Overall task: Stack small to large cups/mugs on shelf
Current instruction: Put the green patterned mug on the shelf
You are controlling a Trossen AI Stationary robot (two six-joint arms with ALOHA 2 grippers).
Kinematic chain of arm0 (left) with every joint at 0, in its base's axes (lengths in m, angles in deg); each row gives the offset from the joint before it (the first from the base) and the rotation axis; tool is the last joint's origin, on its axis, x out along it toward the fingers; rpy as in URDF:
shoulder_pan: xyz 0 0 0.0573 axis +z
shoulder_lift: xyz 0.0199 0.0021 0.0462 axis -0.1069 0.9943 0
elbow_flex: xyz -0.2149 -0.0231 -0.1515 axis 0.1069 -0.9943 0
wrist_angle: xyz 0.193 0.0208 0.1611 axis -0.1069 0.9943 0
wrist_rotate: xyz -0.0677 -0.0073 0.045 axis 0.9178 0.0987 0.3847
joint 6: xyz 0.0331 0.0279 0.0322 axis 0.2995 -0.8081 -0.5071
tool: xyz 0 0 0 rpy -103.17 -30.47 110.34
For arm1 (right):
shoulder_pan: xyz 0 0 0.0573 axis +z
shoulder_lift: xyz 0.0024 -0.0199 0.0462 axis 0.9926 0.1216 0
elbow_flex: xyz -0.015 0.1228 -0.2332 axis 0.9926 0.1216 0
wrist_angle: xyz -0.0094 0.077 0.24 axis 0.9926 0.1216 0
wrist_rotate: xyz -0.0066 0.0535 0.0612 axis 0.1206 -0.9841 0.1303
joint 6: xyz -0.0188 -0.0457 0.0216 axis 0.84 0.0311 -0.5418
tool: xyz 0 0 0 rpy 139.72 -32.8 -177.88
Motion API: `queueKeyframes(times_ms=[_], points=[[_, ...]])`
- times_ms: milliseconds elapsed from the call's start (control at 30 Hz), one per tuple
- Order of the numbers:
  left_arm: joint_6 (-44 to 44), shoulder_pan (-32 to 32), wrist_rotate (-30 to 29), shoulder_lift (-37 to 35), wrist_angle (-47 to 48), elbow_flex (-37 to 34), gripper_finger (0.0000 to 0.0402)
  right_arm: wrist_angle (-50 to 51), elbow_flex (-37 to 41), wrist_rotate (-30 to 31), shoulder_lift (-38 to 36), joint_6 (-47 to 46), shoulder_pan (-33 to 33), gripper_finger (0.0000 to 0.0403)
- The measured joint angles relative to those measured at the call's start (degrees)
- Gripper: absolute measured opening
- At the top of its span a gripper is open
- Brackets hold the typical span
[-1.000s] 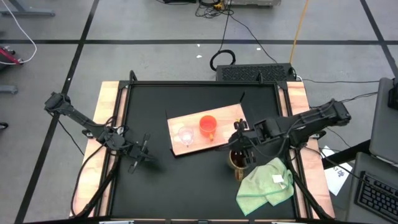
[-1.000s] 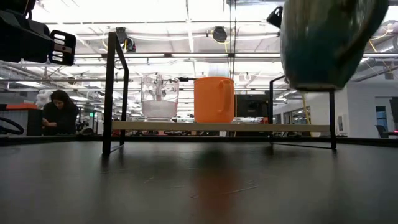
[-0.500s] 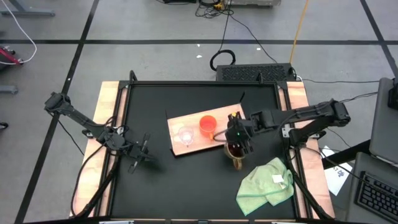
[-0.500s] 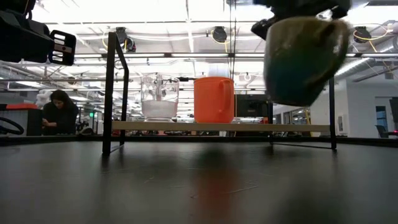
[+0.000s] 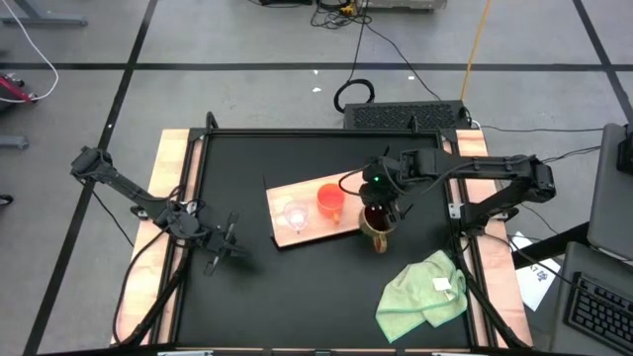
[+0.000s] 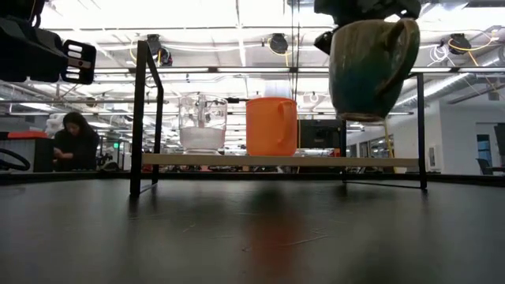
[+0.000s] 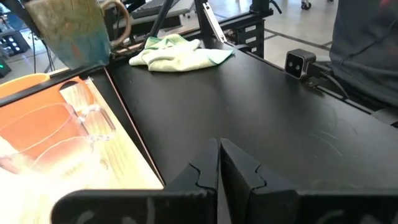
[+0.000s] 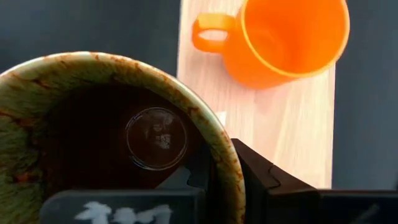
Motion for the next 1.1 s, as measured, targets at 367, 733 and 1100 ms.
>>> queueKeyframes(times_ms=[367,733,1100], points=[[-0.9,0.0,0.0,0.0,0.3,0.0,0.0019,5.4,-5.5,-0.3,4.4,14.8,-3.1,0.0030],[-0.9,0.0,0.0,0.0,0.9,0.0,0.0019,3.8,-5.7,0.2,8.9,25.4,-6.4,0.0030],[-1.2,0.0,-0.1,0.0,3.6,0.0,0.0019,1.2,-5.9,0.4,8.9,27.4,-11.6,0.0030]])
